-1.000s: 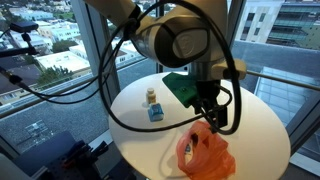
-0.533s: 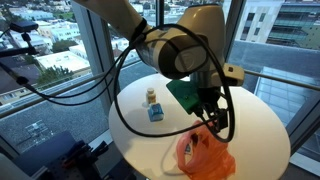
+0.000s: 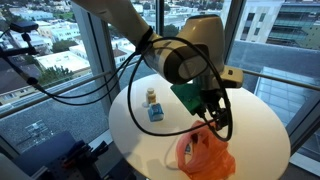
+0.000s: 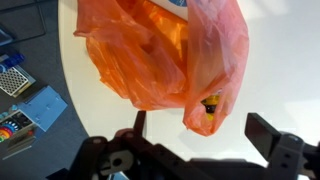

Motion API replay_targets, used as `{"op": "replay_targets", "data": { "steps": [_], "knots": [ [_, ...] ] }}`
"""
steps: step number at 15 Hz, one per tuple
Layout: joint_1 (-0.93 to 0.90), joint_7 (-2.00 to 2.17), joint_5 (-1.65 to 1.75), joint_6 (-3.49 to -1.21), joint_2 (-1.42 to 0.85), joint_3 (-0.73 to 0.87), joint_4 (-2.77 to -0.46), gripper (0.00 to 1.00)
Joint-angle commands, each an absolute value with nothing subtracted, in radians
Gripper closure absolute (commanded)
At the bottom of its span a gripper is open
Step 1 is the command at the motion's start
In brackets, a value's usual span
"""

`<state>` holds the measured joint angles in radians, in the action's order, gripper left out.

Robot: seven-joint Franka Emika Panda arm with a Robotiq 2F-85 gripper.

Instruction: Put the yellow bottle in the plastic bag

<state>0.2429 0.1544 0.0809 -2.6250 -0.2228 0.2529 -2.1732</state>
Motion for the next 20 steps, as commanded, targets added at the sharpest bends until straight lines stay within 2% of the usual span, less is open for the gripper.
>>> {"op": "replay_targets", "data": {
  "steps": [1, 5, 6, 7, 15, 17, 20],
  "knots": [
    [0.238, 0.142, 0.065, -2.641, -0.266, 0.254, -2.131, 0.00],
    [0.231, 0.148, 0.075, -2.654, -0.299, 0.258, -2.121, 0.00],
    [0.229, 0.149, 0.076, -2.655, -0.304, 0.259, -2.119, 0.18],
    [0.228, 0.148, 0.076, -2.654, -0.309, 0.259, -2.116, 0.27],
    [0.224, 0.153, 0.089, -2.652, -0.294, 0.270, -2.124, 0.91],
    [0.219, 0.157, 0.101, -2.653, -0.267, 0.279, -2.139, 0.99],
    [0.211, 0.161, 0.122, -2.653, -0.210, 0.290, -2.166, 0.98]
  ]
}}
